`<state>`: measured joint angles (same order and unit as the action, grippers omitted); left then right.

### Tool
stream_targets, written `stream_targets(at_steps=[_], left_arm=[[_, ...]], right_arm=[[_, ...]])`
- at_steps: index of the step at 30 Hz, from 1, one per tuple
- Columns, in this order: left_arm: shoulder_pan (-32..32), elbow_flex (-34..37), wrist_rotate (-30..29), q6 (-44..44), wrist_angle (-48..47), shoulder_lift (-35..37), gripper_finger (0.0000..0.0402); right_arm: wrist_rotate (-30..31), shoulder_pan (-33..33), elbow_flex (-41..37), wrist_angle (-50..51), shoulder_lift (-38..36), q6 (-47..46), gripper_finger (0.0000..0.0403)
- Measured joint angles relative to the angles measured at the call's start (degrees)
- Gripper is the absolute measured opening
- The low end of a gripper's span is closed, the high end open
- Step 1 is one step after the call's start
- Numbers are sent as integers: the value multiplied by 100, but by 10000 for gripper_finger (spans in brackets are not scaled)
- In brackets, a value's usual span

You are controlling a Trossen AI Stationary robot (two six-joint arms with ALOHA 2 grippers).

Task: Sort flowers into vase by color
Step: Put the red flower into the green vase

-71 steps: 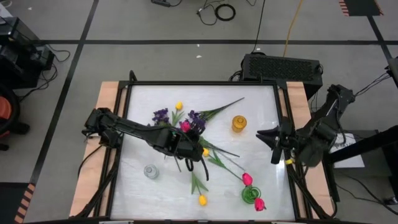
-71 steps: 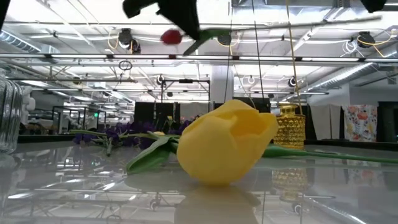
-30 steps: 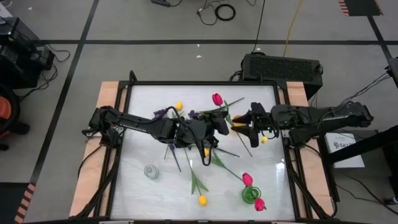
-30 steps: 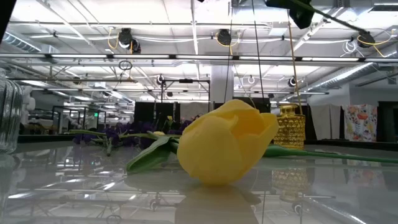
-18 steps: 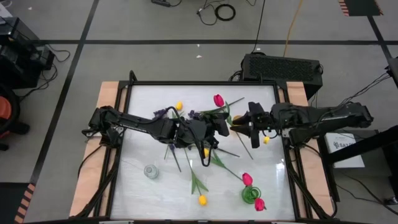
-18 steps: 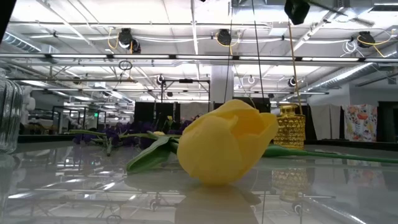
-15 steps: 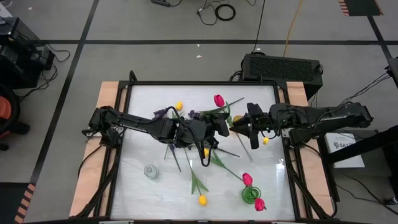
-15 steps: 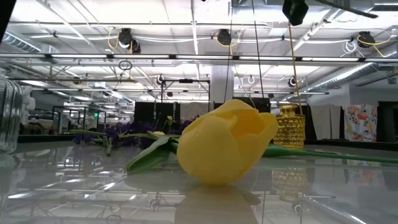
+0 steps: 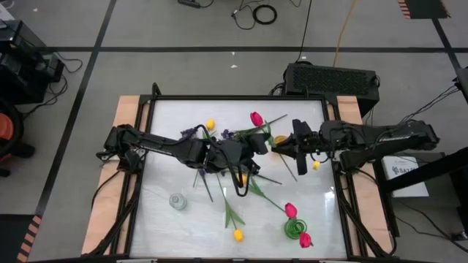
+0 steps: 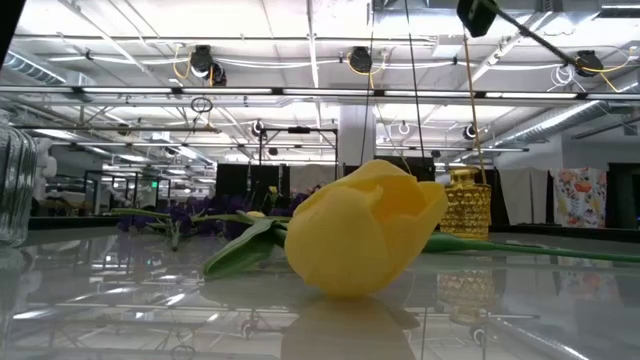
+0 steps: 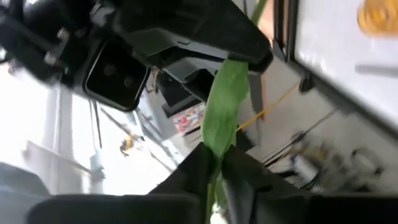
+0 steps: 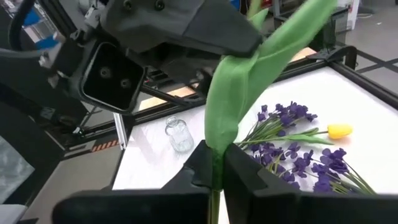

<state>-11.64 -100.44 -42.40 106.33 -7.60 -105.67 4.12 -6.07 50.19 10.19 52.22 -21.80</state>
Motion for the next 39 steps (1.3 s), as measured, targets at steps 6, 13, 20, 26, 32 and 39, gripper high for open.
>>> stream_targets(at_steps=[6, 13, 20, 26, 32, 39], left_arm=[[-199, 3, 263, -1251, 392, 0, 151], [-542, 7, 322, -3071, 1876, -2, 250], [-462, 4, 469, -7471, 1292, -2, 260], [-86, 173, 1895, -9548, 1069, -3, 258], [148, 369, 2898, -10324, 1364, 0, 258], [219, 437, 3387, -10802, 1274, -8, 258]], right_arm=[[9, -4, 0, 311, -382, -40, 2], [28, -4, 4, 644, -823, -141, 1], [202, -145, 4, -441, -1026, 163, 1], [684, -531, 9, -1758, -846, 884, 1], [723, -751, 9, -2697, -464, 1366, 4], [935, -831, 9, -3245, -155, 1917, 5]])
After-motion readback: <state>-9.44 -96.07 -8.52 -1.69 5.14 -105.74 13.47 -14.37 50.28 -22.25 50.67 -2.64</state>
